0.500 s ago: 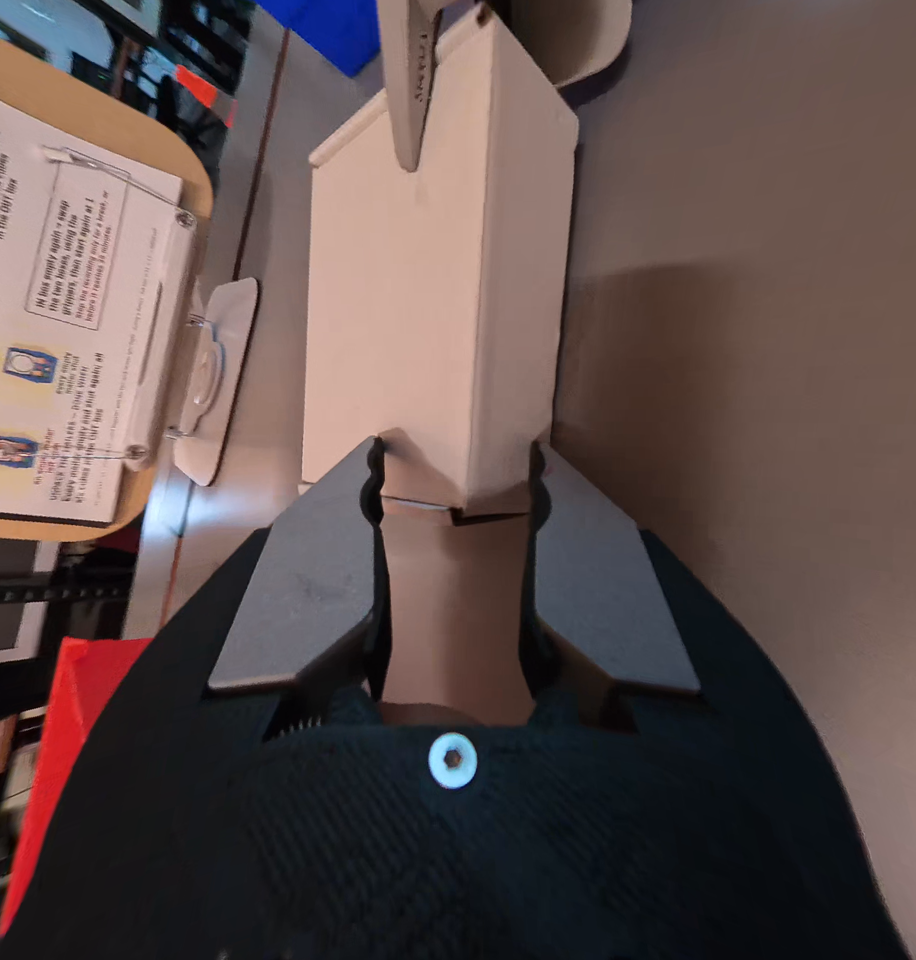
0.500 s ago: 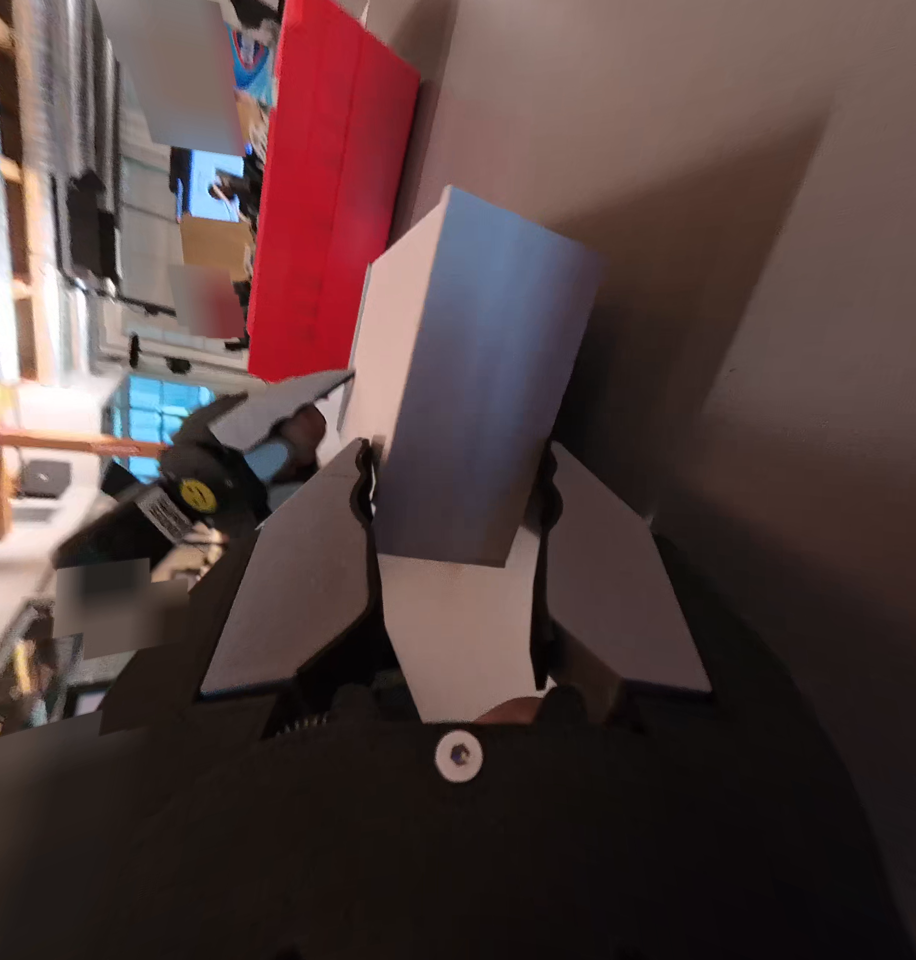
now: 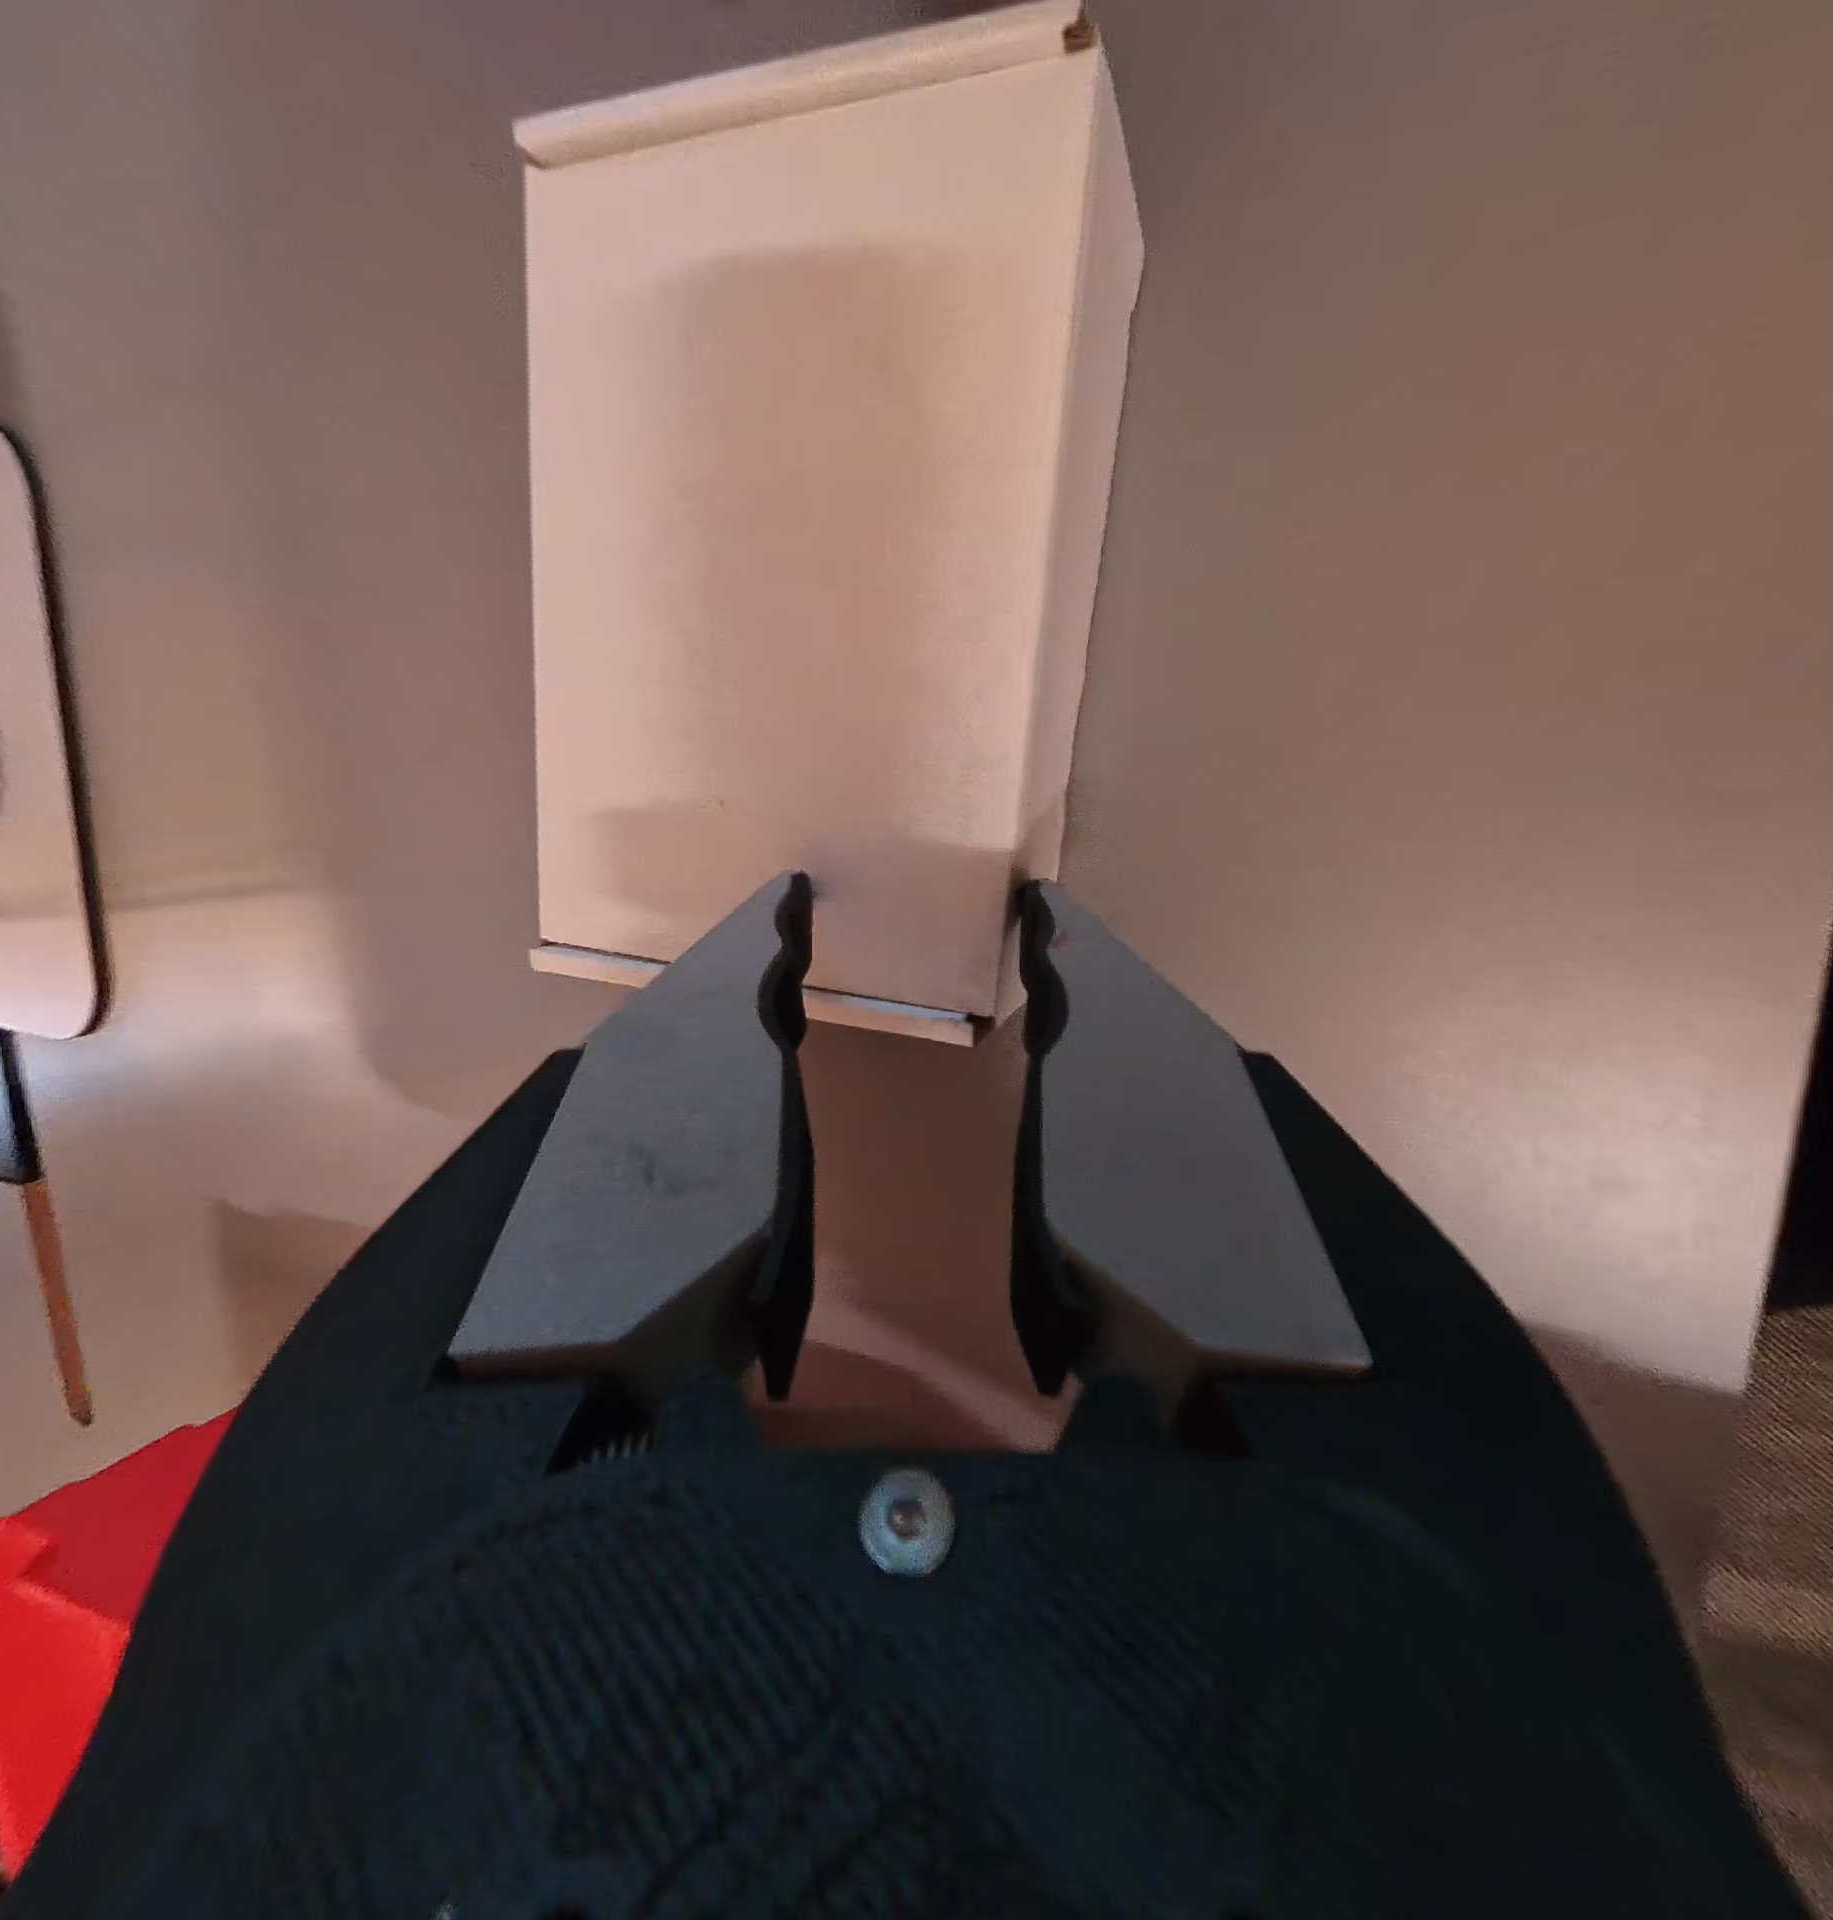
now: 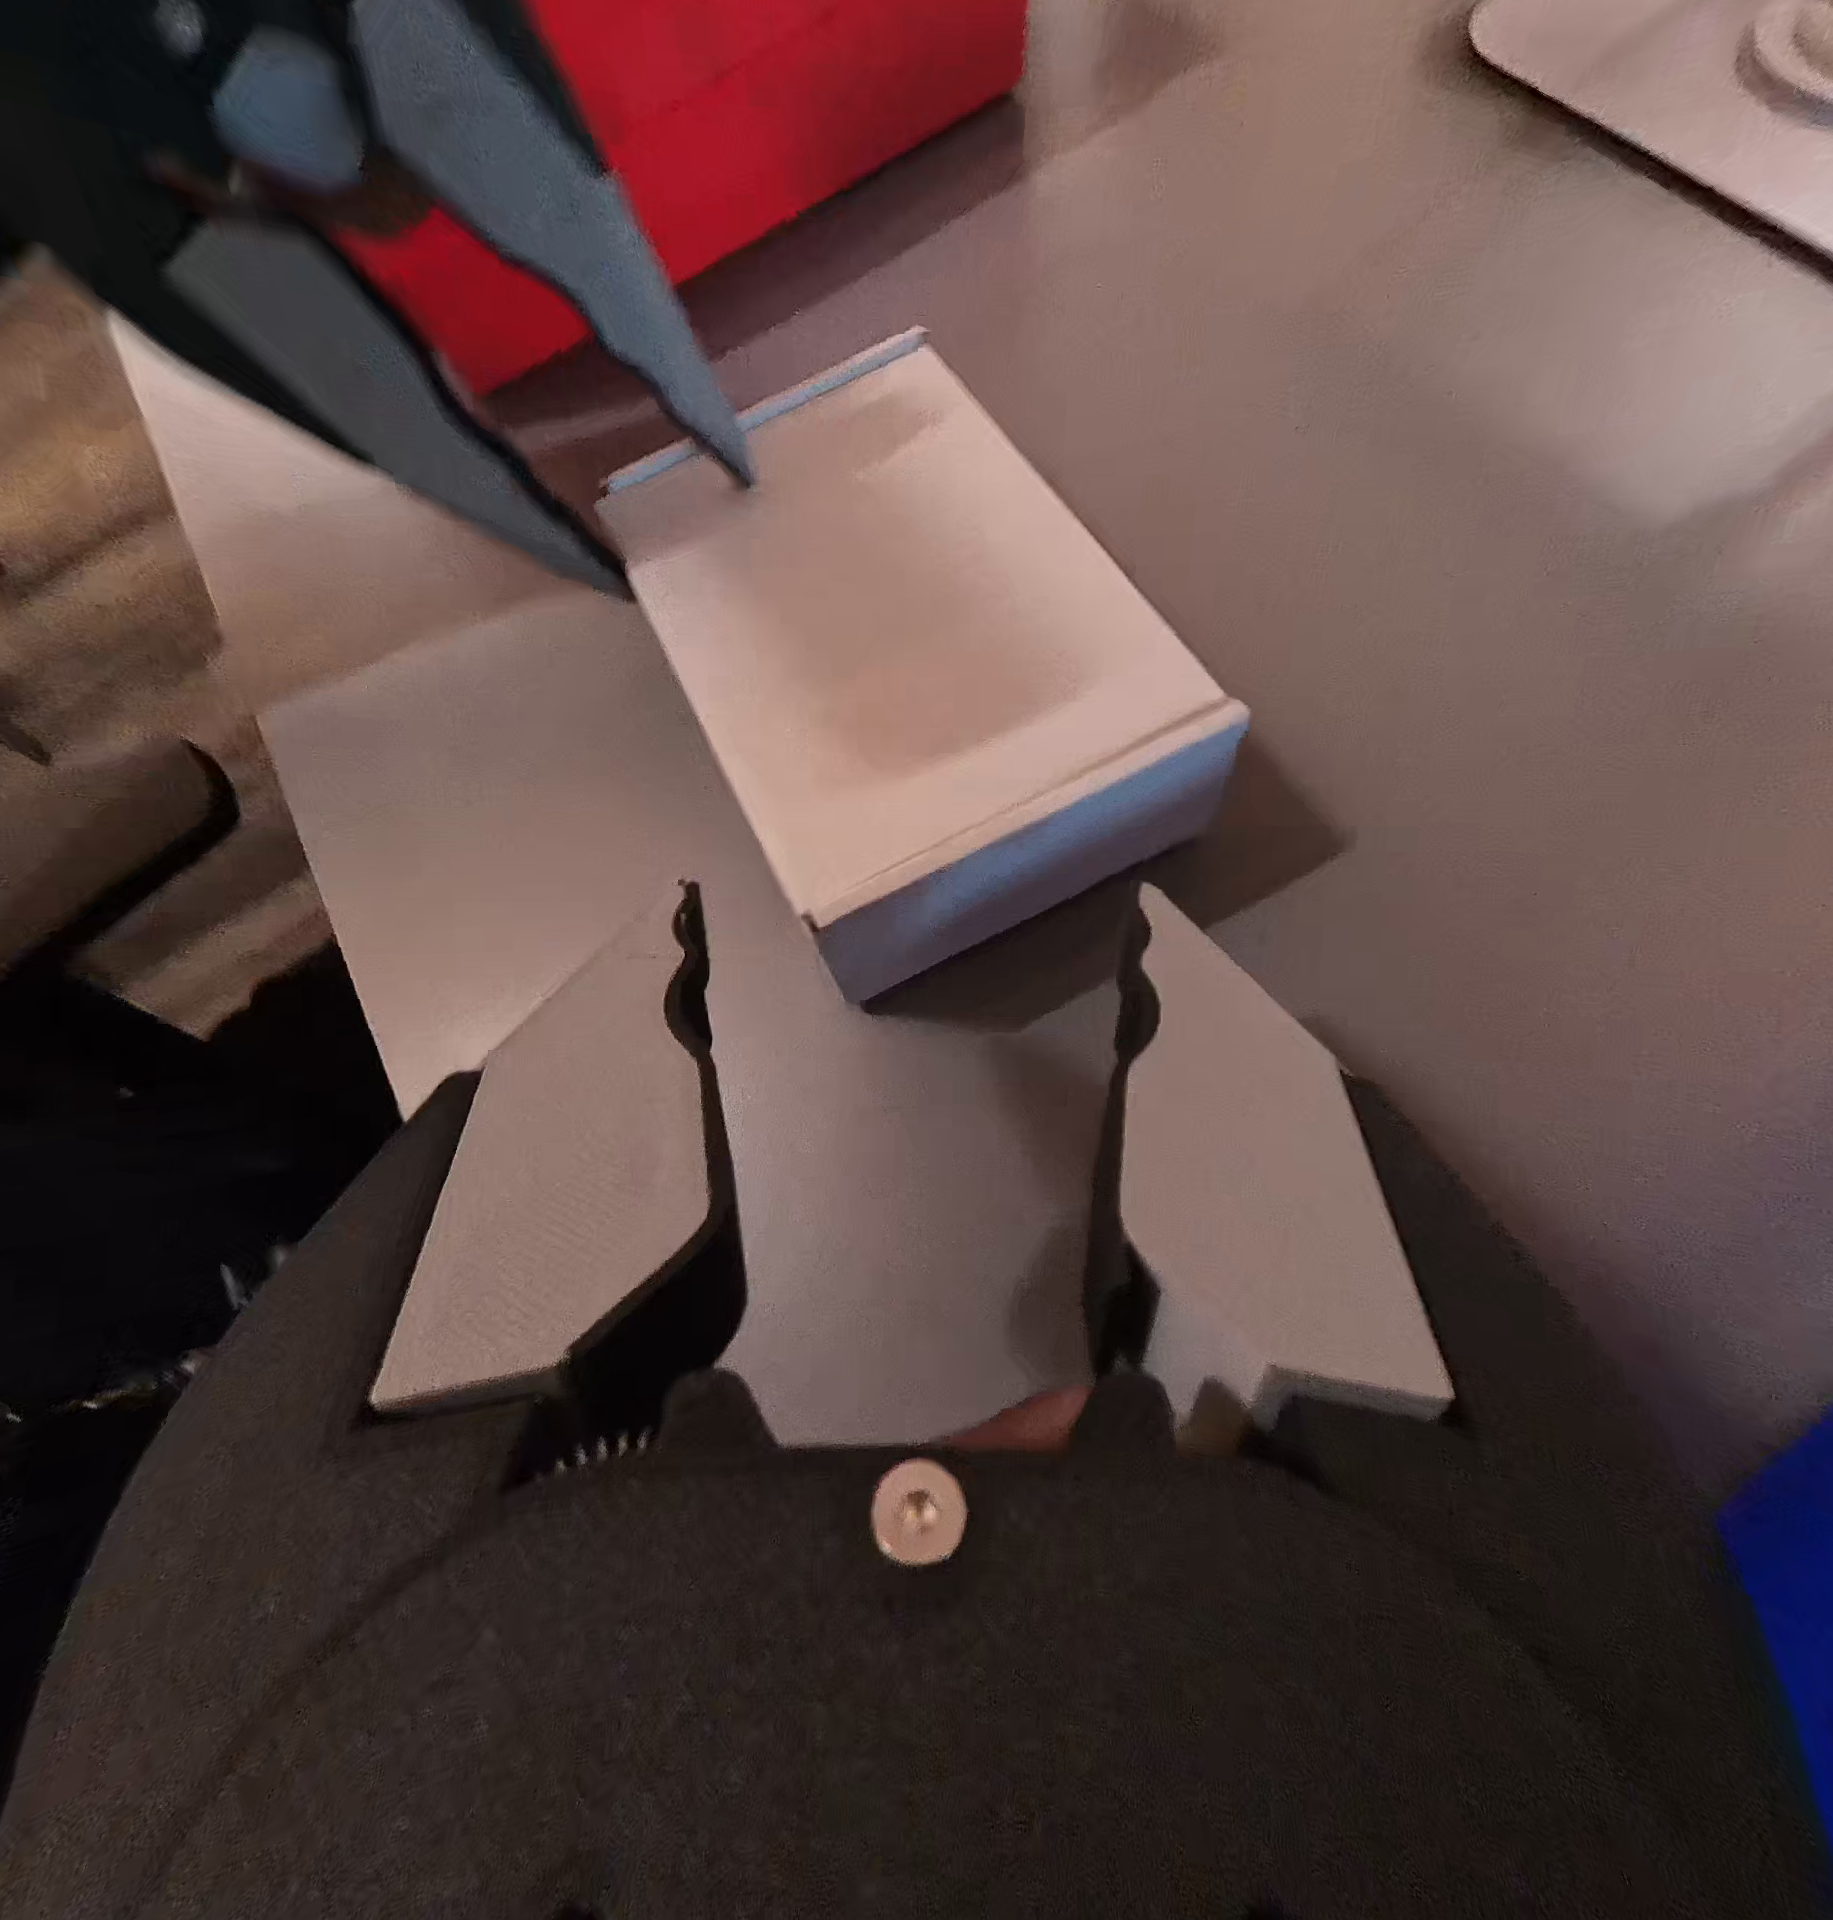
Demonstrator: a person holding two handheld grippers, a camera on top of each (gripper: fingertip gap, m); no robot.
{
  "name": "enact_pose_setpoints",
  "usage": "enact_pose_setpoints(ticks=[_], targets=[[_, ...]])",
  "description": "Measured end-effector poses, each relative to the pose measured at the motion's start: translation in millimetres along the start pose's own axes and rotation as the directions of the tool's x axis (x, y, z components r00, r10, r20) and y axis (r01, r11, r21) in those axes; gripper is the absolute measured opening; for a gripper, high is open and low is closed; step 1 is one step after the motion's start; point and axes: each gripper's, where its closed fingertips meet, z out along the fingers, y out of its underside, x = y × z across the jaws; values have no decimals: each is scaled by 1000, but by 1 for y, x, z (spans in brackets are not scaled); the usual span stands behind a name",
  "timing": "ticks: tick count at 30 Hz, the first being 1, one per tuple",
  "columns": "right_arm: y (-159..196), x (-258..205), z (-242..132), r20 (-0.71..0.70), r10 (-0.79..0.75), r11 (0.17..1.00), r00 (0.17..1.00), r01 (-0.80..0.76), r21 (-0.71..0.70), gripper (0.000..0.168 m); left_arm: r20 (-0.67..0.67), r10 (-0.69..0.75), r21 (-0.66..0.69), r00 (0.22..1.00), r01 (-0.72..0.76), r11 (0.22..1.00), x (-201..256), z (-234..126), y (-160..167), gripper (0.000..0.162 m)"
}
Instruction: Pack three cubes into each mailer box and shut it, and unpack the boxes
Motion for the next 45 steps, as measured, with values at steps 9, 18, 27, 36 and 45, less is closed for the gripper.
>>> enact_pose_setpoints(ticks=[9, 18, 27, 36, 45], targets=[[-11, -28, 14, -105, -460, 886, 882, 450, -110, 77, -267, -85, -93, 960, 62, 994, -15, -14, -3, 35], [-21, -15, 21, -202, -720, 693, 664, 672, -263, 82, -470, -216, -88, 856, 198, 976, -42, -18, -15, 35], [-40, 25, 40, -403, -863, 473, 306, 770, -429, 73, -557, -264, -94, 787, 256, 962, -61, -19, -18, 35], [-40, 43, 44, -323, -866, 497, 381, 722, -481, 60, -387, -274, -7, 880, 295, 956, -83, -19, -10, 46], [-47, 35, 36, -105, -776, 602, 621, 683, -414, 59, 73, -312, 177, 947, 296, 939, -69, -55, -6, 102]])
